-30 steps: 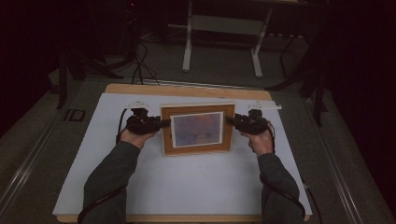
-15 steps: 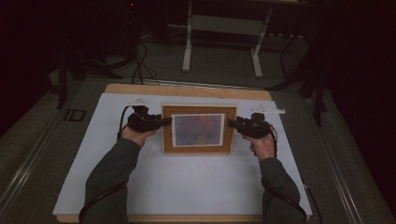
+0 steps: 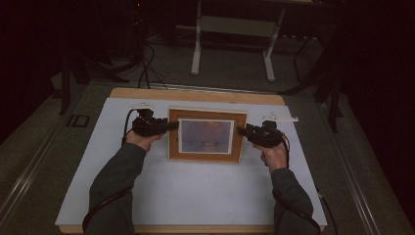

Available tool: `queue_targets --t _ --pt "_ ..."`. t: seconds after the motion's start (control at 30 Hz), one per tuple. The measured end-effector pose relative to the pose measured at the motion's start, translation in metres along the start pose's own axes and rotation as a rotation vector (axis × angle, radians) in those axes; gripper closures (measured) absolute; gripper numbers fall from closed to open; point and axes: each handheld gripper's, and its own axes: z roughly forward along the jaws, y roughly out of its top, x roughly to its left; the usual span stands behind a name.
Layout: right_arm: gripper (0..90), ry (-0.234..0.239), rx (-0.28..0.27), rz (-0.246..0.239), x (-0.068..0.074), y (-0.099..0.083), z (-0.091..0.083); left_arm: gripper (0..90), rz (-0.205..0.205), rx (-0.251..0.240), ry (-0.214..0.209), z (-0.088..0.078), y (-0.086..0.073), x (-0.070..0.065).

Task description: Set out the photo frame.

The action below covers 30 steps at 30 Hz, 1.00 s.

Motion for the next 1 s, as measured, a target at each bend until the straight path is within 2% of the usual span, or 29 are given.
queue_targets --t 0.57,1.0 --pt "63.9 0.008 -0.003 -0.003 0.0010 -0.0006 0.0005 62.2 -0.006 -0.007 -0.002 -0.0004 -0.0001 0.0022" --pt "63.9 0.013 0.000 -0.014 -0.0010 0.0016 0.0017 62.4 -0.022 -0.015 0.005 -0.0027 -0.0025 -0.0011"
